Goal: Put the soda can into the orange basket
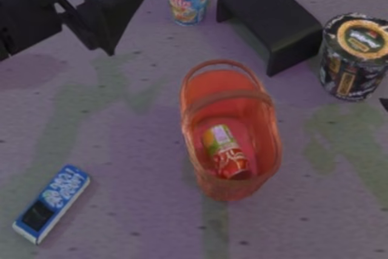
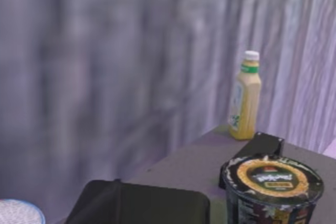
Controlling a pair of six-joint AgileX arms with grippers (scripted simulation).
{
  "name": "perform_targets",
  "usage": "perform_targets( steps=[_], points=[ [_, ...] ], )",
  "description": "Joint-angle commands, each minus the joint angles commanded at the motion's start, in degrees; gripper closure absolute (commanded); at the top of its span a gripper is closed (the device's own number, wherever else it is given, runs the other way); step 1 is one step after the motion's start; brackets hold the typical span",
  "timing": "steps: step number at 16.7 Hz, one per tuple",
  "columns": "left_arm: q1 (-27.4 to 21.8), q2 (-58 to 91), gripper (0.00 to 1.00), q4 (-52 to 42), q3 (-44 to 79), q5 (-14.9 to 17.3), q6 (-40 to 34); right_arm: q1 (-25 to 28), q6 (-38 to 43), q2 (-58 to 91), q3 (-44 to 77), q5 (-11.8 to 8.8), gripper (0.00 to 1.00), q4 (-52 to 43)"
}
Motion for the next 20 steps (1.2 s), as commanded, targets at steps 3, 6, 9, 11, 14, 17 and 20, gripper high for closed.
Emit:
perform_targets(
  steps=[3, 6, 9, 11, 14, 17, 20],
  points=[
    [2.8, -19.5, 0.00, -7.4, -7.8, -10.1, 0.0, 5.7, -8.6, 19.5, 19.3, 0.2, 0.00, -12.8],
    [5.4, -38.3, 0.00, -15.0, -16.5, -20.2, 0.7, 11.0, -16.6, 38.2, 38.0, 0.5, 0.00, -24.8],
    [7.6, -55.0, 0.00, -22.7, -25.6, -29.4, 1.7, 15.5, -23.6, 55.4, 55.4, 0.8, 0.00, -35.7],
    [8.8, -64.2, 0.00, -27.6, -31.5, -34.6, 2.5, 17.9, -27.5, 65.1, 65.0, 1.0, 0.00, -41.8],
    [10.0, -74.6, 0.00, -34.0, -39.1, -40.7, 3.5, 20.6, -31.6, 75.6, 75.4, 1.2, 0.00, -48.8],
    [10.6, -80.0, 0.00, -37.8, -43.7, -44.0, 4.2, 21.9, -33.7, 80.8, 80.5, 1.3, 0.00, -52.6],
    [10.7, -80.5, 0.00, -38.3, -44.2, -44.4, 4.2, 22.0, -33.9, 81.4, 81.0, 1.3, 0.00, -53.0]
  ],
)
